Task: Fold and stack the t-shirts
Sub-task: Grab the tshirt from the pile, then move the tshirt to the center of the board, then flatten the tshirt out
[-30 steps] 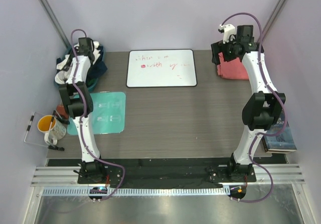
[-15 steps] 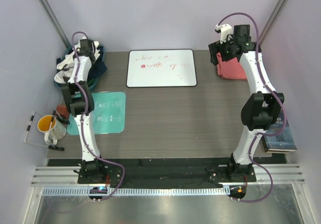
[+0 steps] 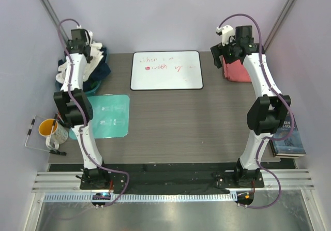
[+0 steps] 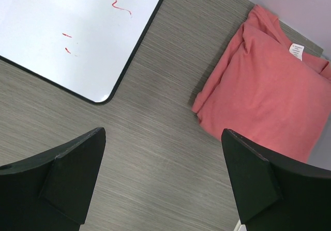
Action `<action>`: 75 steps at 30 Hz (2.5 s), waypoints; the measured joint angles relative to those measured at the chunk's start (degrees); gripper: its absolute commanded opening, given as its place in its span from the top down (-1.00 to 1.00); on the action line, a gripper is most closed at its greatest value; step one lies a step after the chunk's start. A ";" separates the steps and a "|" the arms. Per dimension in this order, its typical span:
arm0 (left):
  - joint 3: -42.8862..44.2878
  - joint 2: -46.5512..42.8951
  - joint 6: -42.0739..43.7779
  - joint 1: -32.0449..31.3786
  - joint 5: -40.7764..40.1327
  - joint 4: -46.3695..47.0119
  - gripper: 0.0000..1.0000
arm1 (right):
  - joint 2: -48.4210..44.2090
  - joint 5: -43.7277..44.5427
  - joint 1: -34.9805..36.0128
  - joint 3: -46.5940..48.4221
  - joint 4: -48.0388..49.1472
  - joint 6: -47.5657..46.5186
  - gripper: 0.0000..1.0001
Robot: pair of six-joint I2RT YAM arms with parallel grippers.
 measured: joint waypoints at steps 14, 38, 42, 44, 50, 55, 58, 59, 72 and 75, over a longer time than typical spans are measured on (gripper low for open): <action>-0.04 -23.69 -1.31 -10.86 36.15 3.50 1.00 | 0.00 0.79 0.44 0.00 0.09 -0.46 -0.99; -13.42 -25.75 8.28 -19.63 49.96 -4.61 -1.00 | -5.29 -8.17 15.02 -7.58 -9.42 -13.53 -0.99; -21.33 -23.10 17.84 -19.26 48.02 -10.80 -1.00 | -5.38 -8.76 19.87 -15.93 -12.46 -18.27 -0.99; -23.89 -22.38 21.81 -19.30 47.78 -13.99 -1.00 | -5.25 -7.32 19.61 -20.68 -13.03 -19.63 -0.99; -25.99 -21.79 31.15 -20.04 47.52 -19.58 -1.00 | -5.11 0.15 16.48 -28.41 -10.60 -21.11 -0.99; -27.54 -20.94 34.99 -20.35 45.29 -19.43 -0.99 | -2.14 3.04 11.41 -23.71 -6.75 -18.05 -0.99; -27.91 -19.50 36.37 -20.35 44.15 -19.21 -1.00 | 1.27 2.97 8.02 -18.60 -4.37 -16.04 -0.99; -28.11 -18.95 36.68 -20.35 43.69 -19.08 -1.00 | 2.32 2.78 6.99 -17.22 -4.00 -15.63 -0.99; -28.22 -9.75 38.14 -21.07 38.27 -16.33 -1.00 | 10.27 -7.85 5.66 -10.58 -11.45 -18.53 -0.83; -28.22 -8.39 38.03 -21.46 37.07 -14.75 -1.00 | 10.64 -8.24 5.75 -9.44 -12.37 -19.12 -0.76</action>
